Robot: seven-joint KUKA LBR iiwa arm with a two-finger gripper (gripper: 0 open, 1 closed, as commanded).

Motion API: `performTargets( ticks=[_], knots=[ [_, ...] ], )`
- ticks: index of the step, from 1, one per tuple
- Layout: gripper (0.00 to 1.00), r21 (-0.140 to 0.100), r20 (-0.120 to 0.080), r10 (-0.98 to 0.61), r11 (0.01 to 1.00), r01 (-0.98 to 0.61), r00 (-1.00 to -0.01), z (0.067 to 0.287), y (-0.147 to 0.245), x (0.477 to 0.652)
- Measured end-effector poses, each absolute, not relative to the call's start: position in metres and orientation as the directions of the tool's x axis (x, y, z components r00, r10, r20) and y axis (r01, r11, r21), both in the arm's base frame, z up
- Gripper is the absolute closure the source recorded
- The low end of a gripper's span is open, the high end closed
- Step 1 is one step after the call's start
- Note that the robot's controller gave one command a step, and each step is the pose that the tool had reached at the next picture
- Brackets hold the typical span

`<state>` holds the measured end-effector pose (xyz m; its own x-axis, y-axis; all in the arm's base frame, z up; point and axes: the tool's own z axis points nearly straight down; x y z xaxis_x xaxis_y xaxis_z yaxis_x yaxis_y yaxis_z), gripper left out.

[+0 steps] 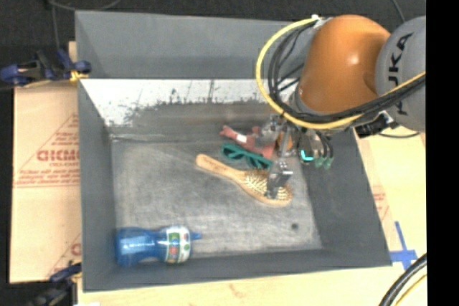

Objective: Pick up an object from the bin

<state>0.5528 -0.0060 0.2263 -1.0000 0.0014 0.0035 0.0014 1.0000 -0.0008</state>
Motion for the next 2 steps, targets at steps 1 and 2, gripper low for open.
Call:
performTargets(
  ticks=[1,2],
  knots=[
    [0.0,-0.001,-0.004,0.002,1.0,0.002,-1.0,0.23,-0.006,0.554],
    [0.0,-0.002,-0.014,-0.012,1.0,-0.012,-1.0,0.192,-0.018,0.567]
  ],
)
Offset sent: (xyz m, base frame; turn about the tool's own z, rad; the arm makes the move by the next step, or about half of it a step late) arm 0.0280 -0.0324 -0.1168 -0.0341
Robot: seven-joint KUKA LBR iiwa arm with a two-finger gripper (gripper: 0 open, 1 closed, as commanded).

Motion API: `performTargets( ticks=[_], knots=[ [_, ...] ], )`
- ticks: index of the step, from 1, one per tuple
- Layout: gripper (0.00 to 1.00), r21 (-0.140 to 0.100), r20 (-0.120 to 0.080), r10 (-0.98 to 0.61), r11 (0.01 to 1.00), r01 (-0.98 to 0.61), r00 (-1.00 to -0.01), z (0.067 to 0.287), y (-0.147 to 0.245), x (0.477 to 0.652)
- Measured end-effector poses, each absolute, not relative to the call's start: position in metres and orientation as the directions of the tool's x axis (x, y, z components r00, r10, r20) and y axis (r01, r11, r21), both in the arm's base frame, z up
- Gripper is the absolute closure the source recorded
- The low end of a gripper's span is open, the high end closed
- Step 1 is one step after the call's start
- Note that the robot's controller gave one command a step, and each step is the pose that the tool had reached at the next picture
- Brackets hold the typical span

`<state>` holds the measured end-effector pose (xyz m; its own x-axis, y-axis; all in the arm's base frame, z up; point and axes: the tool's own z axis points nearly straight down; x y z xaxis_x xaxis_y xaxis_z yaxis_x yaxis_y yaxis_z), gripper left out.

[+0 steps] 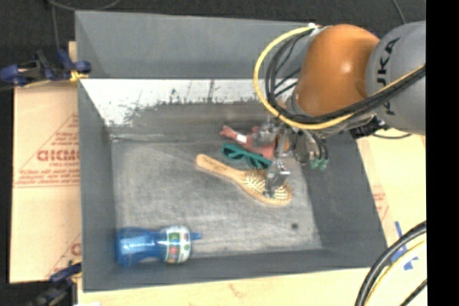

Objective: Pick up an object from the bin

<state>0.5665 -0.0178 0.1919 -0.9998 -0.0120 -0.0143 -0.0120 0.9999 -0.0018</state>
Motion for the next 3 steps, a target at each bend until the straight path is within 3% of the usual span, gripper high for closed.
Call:
performTargets(
  ticks=[1,2,3],
  knots=[
    [0.0,-0.003,-0.008,-0.137,0.991,-0.137,-0.991,0.132,-0.012,0.578],
    [1.0,-0.002,-0.009,-0.253,0.968,-0.253,-0.968,0.074,-0.052,0.6],
    [1.0,-0.002,-0.009,-0.252,0.968,-0.252,-0.968,0.074,-0.052,0.6]
  ],
)
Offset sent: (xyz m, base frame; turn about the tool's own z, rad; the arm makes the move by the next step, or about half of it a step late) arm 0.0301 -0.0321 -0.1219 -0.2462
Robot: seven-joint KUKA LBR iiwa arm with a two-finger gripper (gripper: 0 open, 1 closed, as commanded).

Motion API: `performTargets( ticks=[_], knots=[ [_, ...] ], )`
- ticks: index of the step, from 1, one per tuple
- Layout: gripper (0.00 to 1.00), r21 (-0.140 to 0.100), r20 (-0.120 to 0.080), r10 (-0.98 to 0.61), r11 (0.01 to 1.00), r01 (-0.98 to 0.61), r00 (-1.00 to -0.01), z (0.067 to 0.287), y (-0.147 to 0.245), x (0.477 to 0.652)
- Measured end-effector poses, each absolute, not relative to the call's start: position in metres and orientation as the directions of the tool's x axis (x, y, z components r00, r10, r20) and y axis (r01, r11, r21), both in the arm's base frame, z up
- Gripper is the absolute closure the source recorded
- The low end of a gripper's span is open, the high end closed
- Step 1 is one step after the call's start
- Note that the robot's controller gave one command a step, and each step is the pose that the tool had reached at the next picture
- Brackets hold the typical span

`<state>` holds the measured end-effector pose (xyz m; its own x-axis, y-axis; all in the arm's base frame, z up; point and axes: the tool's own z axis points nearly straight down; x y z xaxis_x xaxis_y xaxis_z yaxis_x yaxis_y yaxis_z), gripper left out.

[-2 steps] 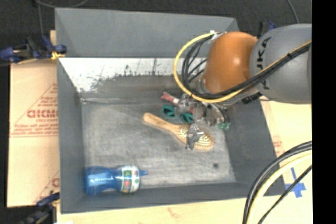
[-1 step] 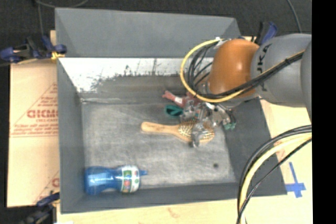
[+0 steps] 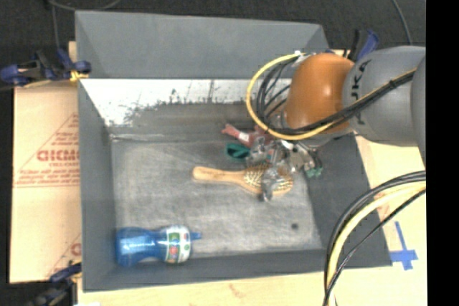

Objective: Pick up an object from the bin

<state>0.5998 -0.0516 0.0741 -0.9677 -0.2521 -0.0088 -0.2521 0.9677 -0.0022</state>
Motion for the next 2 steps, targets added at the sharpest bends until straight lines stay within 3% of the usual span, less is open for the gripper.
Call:
performTargets(
  ticks=[1,2],
  knots=[
    [1.0,-0.002,-0.009,-0.253,0.968,-0.253,-0.968,0.075,-0.052,0.599],
    [1.0,-0.002,-0.002,-0.463,0.886,-0.463,-0.886,0.114,-0.029,0.557]
  ],
)
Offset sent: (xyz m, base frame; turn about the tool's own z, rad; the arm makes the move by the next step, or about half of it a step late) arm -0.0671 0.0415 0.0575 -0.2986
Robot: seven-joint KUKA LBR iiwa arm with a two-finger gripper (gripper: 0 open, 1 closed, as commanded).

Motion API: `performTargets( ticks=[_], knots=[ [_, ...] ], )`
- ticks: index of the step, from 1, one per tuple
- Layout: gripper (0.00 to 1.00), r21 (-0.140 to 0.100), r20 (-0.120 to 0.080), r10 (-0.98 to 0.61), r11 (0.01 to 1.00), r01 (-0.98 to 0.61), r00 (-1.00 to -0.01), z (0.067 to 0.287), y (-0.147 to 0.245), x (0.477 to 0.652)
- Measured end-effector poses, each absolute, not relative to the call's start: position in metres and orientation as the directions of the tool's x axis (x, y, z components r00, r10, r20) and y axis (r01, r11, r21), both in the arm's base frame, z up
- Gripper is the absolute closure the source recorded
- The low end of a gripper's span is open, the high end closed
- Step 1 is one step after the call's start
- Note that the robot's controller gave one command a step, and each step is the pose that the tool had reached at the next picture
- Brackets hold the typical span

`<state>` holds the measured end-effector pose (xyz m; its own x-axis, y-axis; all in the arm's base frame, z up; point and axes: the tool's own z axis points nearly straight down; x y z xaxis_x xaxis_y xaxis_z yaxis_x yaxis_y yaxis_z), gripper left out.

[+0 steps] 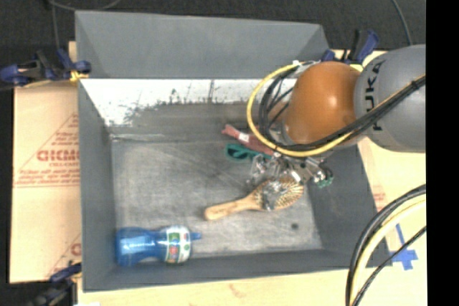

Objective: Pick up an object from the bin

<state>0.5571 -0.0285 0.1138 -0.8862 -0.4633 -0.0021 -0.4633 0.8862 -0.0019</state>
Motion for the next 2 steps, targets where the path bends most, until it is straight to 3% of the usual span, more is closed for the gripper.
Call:
performTargets(
  ticks=[1,2],
  knots=[
    [1.0,0.0,-0.005,-0.643,0.766,-0.643,-0.766,0.1458,0.0117,0.6078],
    [1.0,0.0,-0.005,-0.642,0.766,-0.642,-0.766,0.1458,0.0116,0.6078]
  ],
)
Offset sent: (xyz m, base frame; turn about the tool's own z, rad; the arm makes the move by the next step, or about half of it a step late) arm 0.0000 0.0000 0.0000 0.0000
